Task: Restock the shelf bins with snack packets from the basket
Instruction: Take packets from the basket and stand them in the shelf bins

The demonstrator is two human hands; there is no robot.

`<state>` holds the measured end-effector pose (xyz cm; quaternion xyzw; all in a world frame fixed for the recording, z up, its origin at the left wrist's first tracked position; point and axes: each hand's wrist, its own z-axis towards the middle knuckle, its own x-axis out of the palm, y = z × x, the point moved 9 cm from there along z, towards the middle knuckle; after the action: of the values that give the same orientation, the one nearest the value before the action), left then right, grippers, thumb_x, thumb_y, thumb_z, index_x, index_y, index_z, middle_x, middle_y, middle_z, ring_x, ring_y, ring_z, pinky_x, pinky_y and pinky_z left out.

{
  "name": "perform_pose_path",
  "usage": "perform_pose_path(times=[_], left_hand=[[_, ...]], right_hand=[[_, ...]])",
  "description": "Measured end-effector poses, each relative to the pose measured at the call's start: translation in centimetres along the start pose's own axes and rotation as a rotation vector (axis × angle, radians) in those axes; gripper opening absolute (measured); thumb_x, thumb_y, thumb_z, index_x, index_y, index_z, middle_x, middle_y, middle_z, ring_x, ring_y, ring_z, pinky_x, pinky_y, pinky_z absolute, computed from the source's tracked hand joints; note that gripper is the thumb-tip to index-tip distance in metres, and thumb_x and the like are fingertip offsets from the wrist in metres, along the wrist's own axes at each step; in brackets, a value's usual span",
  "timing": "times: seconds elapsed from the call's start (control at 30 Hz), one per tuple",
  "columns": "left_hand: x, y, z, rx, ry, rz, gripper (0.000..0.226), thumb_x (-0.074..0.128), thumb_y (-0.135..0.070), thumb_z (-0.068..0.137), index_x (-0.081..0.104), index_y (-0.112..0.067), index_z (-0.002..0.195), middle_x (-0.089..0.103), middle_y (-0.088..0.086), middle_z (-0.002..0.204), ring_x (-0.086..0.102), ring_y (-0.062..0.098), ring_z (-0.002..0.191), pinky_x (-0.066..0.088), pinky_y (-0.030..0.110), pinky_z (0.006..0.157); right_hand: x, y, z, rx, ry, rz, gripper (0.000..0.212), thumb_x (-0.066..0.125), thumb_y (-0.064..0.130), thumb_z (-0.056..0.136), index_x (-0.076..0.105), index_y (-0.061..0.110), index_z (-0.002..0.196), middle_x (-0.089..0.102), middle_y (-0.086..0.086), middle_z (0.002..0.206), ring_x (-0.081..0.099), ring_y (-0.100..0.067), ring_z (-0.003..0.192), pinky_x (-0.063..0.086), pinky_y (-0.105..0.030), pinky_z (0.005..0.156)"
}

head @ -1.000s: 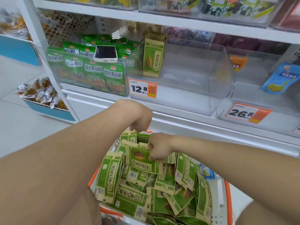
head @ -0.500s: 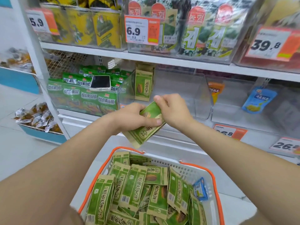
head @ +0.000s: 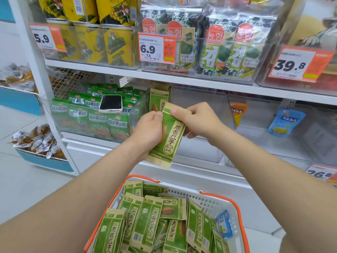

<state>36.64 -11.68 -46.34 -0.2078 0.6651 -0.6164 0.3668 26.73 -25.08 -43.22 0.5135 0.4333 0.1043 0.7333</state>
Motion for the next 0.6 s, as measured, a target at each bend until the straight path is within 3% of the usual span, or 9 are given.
perform_pose_path(times=[0.07,0.1,0.2,0.33,0.4,0.5,0.6], left_hand=[[-0.3,0.0,0.1,-0.014,-0.017,0.006,0.041,0.039,-0.031,0.111,0.067,-0.003,0.103,0.074,0.021,0.097,0.066,0.024,0.08,0.055,0.04,0.079],[-0.2,0.1,0.2,-0.025,-0.008,-0.001,0.042,0.042,-0.032,0.11,0.067,0.0,0.105,0.073,0.025,0.101,0.065,0.025,0.079,0.055,0.041,0.078],[0.4,0.5,0.2,-0.08,0.027,-0.102,0.041,0.051,-0.036,0.107,0.07,0.001,0.109,0.074,0.027,0.1,0.067,0.026,0.078,0.055,0.039,0.074],[0.3,0.7,0.4,-0.12,0.043,-0.234,0.025,0.056,-0.034,0.108,0.073,-0.016,0.108,0.079,0.008,0.092,0.073,0.019,0.074,0.056,0.026,0.06],[-0.3,0.7,0.7,-0.14,0.023,-0.274,0.019,0.059,-0.029,0.107,0.072,-0.016,0.101,0.078,0.005,0.083,0.071,0.015,0.064,0.054,0.022,0.051],[-1.0,0.9,1.3,-0.147,-0.032,-0.329,0.023,0.062,-0.03,0.106,0.063,-0.019,0.085,0.073,0.002,0.074,0.066,0.015,0.06,0.051,0.022,0.048],[-1.2,0.8,1.6,-0.135,-0.045,-0.332,0.028,0.064,-0.036,0.104,0.062,-0.019,0.082,0.075,0.004,0.078,0.068,0.018,0.065,0.055,0.027,0.055]], right_hand=[[0.8,-1.2,-0.2,0.081,0.163,0.108,0.039,0.072,0.041,0.097,0.08,0.003,0.09,0.079,-0.012,0.083,0.068,-0.015,0.065,0.053,-0.026,0.056],[0.6,-1.2,-0.1,0.052,0.159,0.09,0.038,0.073,0.039,0.096,0.08,0.003,0.089,0.079,-0.011,0.081,0.063,-0.012,0.061,0.049,-0.024,0.053],[-0.6,0.9,0.1,-0.162,-0.039,-0.159,0.04,0.074,0.04,0.095,0.075,0.008,0.071,0.065,-0.001,0.06,0.049,-0.01,0.05,0.036,-0.021,0.049],[0.6,3.7,-0.4,-0.378,-0.114,-0.419,0.048,0.068,0.045,0.097,0.062,0.007,0.069,0.062,-0.006,0.061,0.056,-0.022,0.058,0.034,-0.029,0.05],[0.5,3.0,-0.4,-0.319,-0.059,-0.229,0.047,0.072,0.045,0.095,0.068,0.004,0.073,0.067,-0.011,0.062,0.059,-0.021,0.053,0.041,-0.026,0.049],[1.0,0.6,-0.3,-0.056,0.075,0.255,0.045,0.081,0.037,0.089,0.072,-0.007,0.088,0.075,-0.02,0.078,0.068,-0.02,0.059,0.057,-0.03,0.054],[1.4,-0.5,0.2,0.033,0.094,0.288,0.032,0.083,0.032,0.088,0.071,0.005,0.078,0.071,-0.013,0.076,0.059,-0.019,0.064,0.046,-0.028,0.054]])
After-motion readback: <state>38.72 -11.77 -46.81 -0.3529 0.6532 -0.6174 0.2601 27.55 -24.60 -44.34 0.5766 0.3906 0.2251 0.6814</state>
